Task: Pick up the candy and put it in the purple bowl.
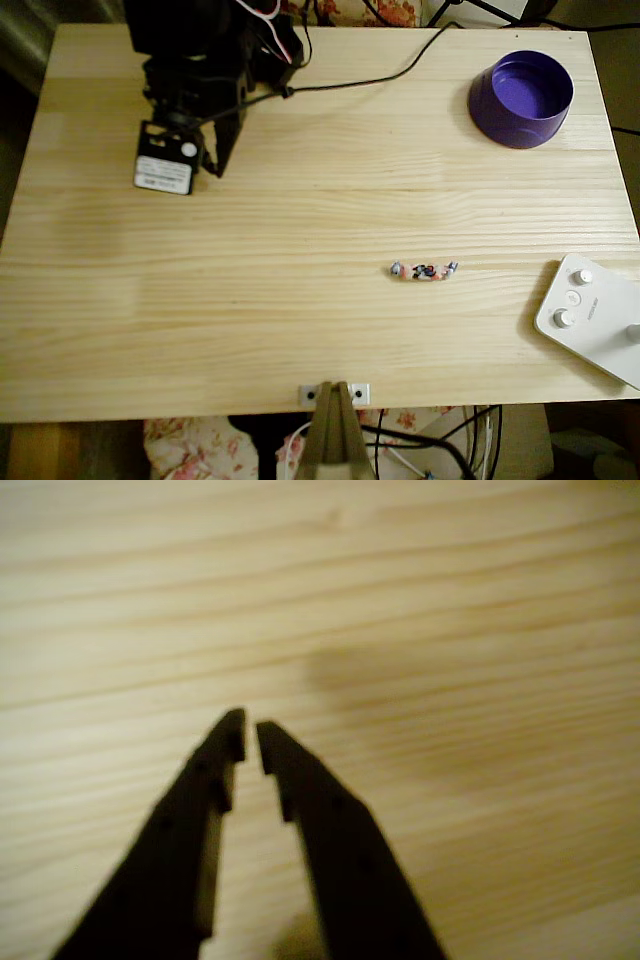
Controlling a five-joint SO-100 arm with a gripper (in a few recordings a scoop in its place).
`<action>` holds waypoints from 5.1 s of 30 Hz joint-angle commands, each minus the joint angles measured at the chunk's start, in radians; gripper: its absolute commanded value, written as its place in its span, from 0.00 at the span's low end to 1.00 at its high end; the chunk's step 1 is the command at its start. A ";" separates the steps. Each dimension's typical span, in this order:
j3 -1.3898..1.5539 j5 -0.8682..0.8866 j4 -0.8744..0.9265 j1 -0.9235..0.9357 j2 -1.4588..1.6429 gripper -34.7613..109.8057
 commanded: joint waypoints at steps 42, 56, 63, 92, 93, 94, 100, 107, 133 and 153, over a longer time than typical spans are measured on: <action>-0.018 0.005 -0.018 0.031 0.014 0.24; -0.018 0.003 -0.018 0.031 0.014 0.24; -0.018 0.003 -0.018 0.031 0.014 0.24; -0.018 0.003 -0.018 0.031 0.014 0.24; -0.018 0.003 -0.018 0.031 0.014 0.24; -0.018 0.003 -0.018 0.031 0.014 0.24; -0.018 0.008 -0.018 0.037 0.014 0.24; -0.017 0.020 -0.018 0.049 0.014 0.24; -0.018 0.029 -0.017 0.054 0.015 0.24; -0.471 -0.117 -0.023 -0.140 -0.345 0.24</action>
